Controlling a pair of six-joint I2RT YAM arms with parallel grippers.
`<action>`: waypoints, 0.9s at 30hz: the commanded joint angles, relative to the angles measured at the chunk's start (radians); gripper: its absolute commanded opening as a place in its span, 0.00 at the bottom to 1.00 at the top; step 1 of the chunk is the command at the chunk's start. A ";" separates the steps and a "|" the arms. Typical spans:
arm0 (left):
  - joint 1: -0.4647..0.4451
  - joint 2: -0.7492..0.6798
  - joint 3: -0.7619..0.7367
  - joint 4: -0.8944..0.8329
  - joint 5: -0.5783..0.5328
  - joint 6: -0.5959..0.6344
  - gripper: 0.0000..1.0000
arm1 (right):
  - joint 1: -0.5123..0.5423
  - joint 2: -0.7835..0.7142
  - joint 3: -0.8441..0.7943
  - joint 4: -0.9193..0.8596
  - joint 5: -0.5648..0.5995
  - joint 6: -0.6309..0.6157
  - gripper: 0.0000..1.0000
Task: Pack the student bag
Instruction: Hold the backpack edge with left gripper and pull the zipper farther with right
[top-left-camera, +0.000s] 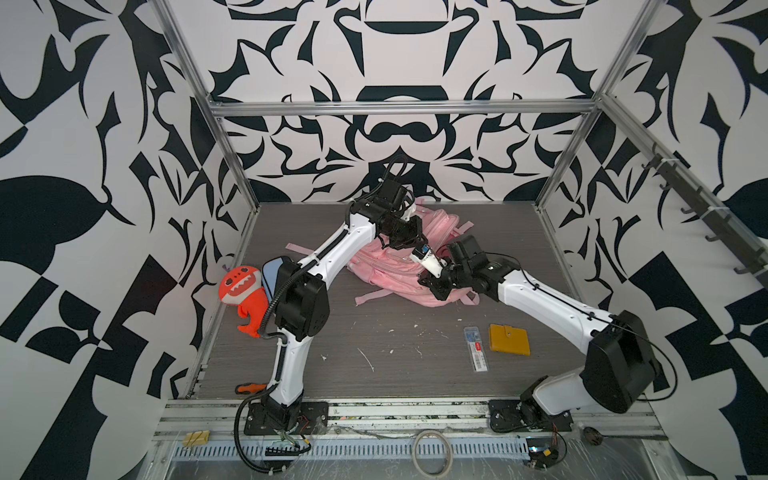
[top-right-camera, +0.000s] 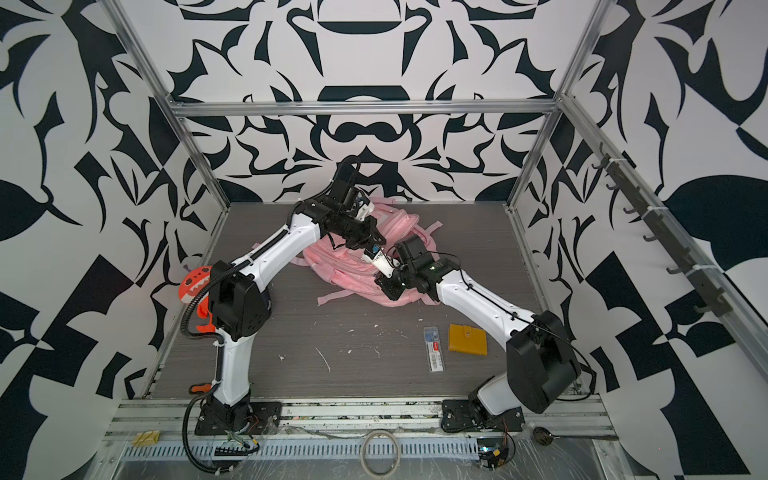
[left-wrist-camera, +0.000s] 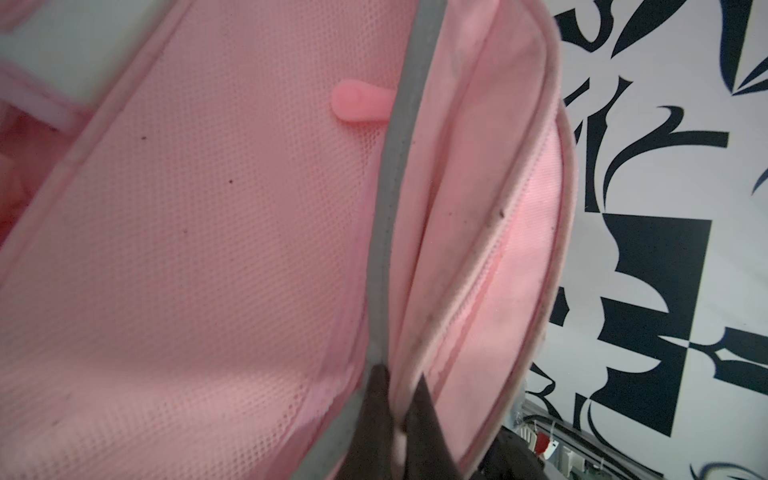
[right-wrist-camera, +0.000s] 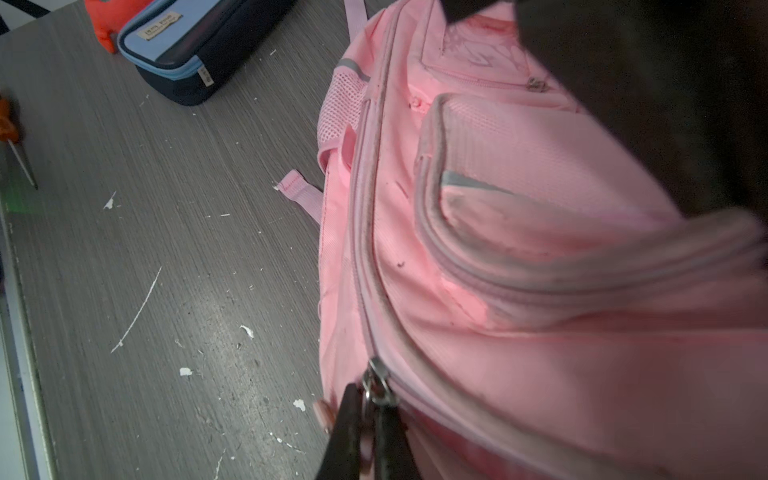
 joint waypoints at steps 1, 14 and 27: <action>0.009 -0.006 0.028 0.208 0.064 -0.156 0.00 | 0.069 -0.026 -0.032 0.120 0.007 0.128 0.00; 0.035 -0.073 -0.055 0.457 0.066 -0.511 0.00 | 0.243 0.053 -0.057 0.470 0.274 0.350 0.00; 0.040 -0.108 -0.118 0.517 0.077 -0.566 0.00 | 0.250 0.137 -0.068 0.642 0.105 0.399 0.00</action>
